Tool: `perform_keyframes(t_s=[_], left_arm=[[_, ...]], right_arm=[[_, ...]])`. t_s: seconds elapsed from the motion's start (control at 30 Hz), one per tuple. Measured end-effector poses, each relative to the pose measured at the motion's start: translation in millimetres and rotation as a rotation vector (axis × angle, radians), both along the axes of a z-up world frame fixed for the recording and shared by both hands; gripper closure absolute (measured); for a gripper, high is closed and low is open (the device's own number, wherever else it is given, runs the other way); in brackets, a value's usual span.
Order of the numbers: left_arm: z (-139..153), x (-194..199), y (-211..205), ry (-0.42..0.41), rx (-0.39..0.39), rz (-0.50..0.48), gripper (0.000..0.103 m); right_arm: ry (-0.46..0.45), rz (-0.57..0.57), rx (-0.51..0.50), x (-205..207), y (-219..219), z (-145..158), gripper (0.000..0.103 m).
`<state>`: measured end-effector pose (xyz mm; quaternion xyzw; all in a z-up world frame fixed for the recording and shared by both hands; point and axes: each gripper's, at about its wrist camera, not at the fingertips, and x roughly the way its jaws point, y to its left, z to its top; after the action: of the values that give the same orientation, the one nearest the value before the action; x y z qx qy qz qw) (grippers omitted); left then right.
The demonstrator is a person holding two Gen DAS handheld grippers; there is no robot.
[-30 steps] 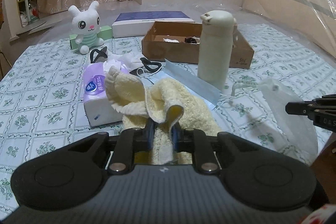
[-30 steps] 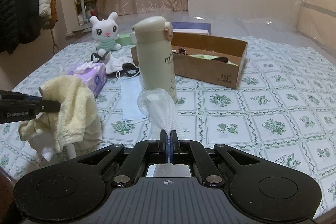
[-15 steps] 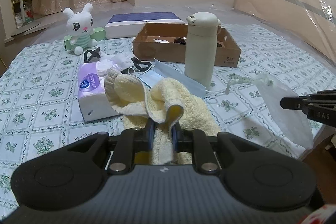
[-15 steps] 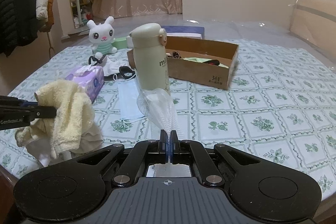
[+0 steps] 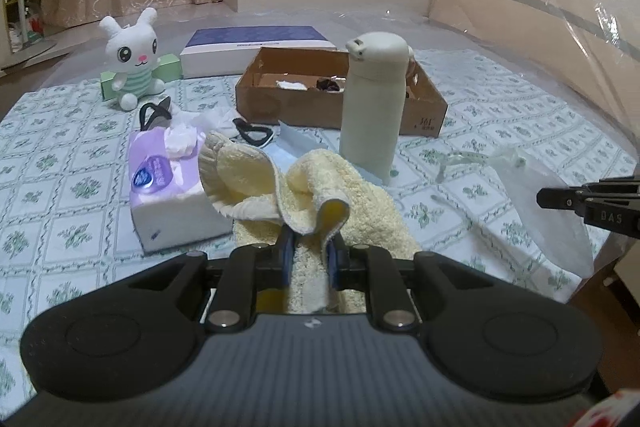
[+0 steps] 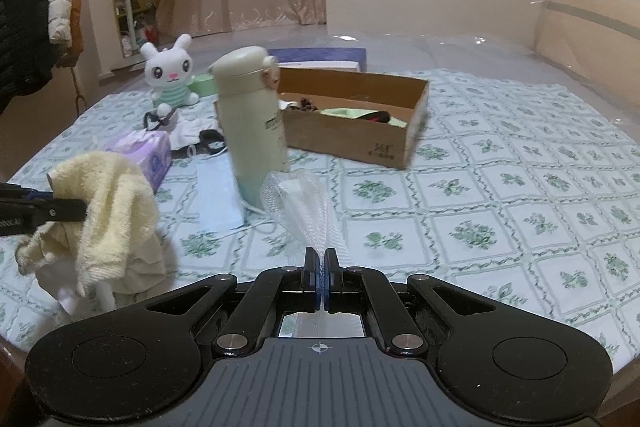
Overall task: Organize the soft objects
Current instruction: 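Lift the yellow towel and the plastic bag with both grippers toward the box, then raise the towel with the left gripper and carry both items over the box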
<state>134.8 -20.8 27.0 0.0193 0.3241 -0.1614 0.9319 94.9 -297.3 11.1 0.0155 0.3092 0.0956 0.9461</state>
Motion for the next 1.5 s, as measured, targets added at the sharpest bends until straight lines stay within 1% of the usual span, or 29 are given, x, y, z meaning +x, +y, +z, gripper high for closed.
perform_keyframes(t_s=[0.13,0.3,0.57,0.67,0.8,1.03,1.2,1.33,1.5], left_arm=[[5.5,23.6,4.2,0.002,-0.012,-0.033,0.088],[14.4,59.6,7.3,-0.002,0.013,-0.066,0.088],[39.0,121.7,15.6,-0.026,0.064,-0.103,0.088],[47.5,143.7,16.5,-0.036,0.087,-0.109,0.088],[59.3,175.4,17.7,-0.035,0.084,-0.115,0.088],[83.6,226.8,12.9,-0.057,0.097,-0.121,0.088],[100.3,259.4,2.2,-0.069,0.083,-0.140,0.088],[111.1,277.7,-6.4,-0.059,0.057,-0.162,0.088],[119.3,280.8,-6.9,-0.048,0.049,-0.179,0.088]], right_arm=[[-0.001,-0.023,-0.004,10.2,-13.4,2.4,0.102],[-0.002,-0.054,-0.007,30.6,-36.3,8.0,0.102],[-0.009,-0.103,-0.002,76.4,-80.8,23.2,0.102],[-0.013,-0.105,-0.008,93.2,-93.8,28.8,0.102],[-0.014,-0.094,-0.009,119.2,-106.8,38.6,0.102],[-0.024,-0.035,-0.037,165.9,-109.5,60.1,0.102],[-0.049,0.009,-0.056,198.5,-103.3,77.0,0.102],[-0.056,0.031,-0.062,226.2,-97.5,86.3,0.102],[-0.058,0.056,-0.067,246.5,-88.2,91.1,0.102]])
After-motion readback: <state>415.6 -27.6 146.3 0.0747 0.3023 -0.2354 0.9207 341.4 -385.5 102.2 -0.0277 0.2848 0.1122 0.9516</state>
